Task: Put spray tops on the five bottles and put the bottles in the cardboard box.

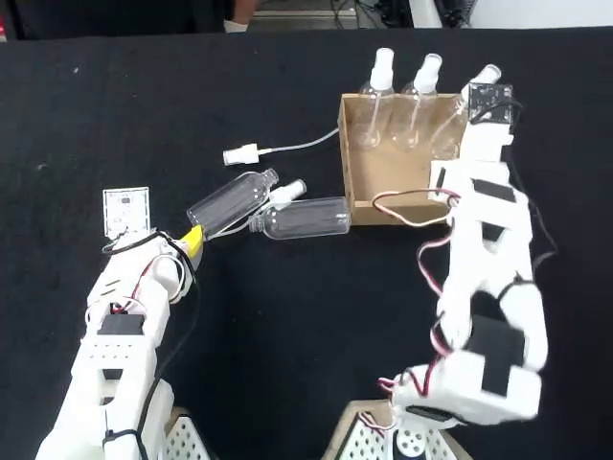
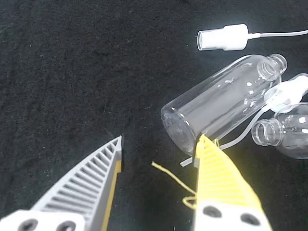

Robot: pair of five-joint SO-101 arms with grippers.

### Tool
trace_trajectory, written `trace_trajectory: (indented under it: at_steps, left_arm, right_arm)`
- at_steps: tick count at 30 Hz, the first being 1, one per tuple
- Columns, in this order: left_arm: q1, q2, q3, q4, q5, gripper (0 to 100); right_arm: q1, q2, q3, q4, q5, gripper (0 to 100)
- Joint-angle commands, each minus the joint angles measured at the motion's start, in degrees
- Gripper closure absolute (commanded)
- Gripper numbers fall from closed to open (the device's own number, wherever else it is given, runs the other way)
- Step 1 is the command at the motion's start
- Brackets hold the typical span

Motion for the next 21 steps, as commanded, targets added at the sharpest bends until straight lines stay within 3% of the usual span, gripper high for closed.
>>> trace_trajectory:
  at_steps: [1,21]
  left_arm:
    - [0.31,-0.97,-0.84,-1.05,-0.35,76]
    - [0.31,-1.05,-0.75,-1.05,-0.35,76]
  right_arm:
    - [1.58,6.55,-8.75,-1.32,0.53,98.8]
    - [1.85,17.54,-19.3,-5.45,0.62,98.8]
